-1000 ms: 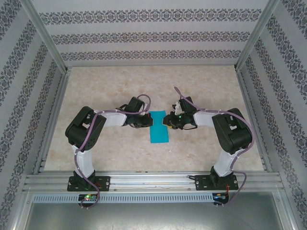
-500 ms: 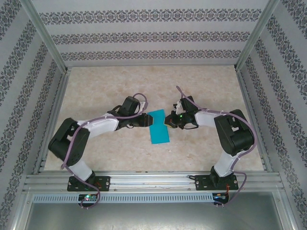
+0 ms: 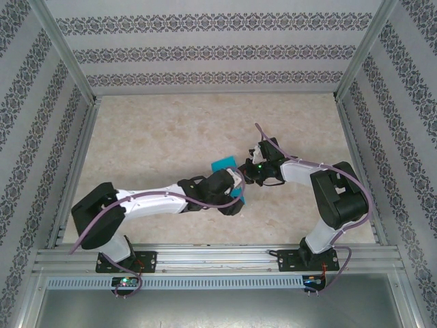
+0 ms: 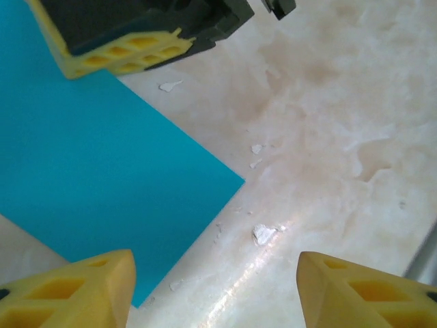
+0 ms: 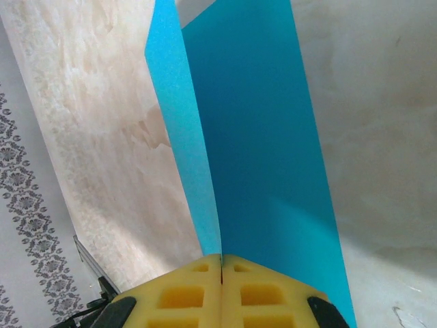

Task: Fold a paper plane with a square sheet of paper (fold left side to right side)
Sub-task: Fold the triangle a second time at the center of the table.

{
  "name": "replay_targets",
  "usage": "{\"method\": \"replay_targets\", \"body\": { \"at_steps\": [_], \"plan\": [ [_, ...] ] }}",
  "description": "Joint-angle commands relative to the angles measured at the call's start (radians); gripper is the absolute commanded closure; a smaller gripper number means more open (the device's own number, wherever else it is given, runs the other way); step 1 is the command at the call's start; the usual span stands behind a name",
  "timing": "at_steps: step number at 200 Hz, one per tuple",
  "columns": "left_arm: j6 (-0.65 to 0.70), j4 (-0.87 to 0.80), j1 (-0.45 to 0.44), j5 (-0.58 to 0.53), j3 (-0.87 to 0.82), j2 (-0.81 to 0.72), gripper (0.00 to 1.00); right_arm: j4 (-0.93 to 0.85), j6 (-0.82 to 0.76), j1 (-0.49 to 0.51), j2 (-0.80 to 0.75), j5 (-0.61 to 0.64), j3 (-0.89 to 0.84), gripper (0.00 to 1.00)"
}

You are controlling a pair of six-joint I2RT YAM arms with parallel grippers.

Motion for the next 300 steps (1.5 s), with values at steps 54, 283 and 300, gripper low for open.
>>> {"method": "replay_targets", "body": {
  "at_steps": [54,283,300],
  "plan": [
    [0.104,-0.227,-0.091,-0.328,0.248,0.229,0.29,-0.003,0.023,-0.008,-0.032,0.013,-0.016,1.00],
    [-0.141,0.053,0.118,0.176,0.006,0.045,0.99,-0.116,-0.116,-0.082,-0.263,0.129,-0.073,0.64],
    [-0.210,0.149,0.167,0.269,-0.049,0.040,1.00,-0.112,-0.119,-0.077,-0.309,0.110,-0.132,0.77]
  ]
}}
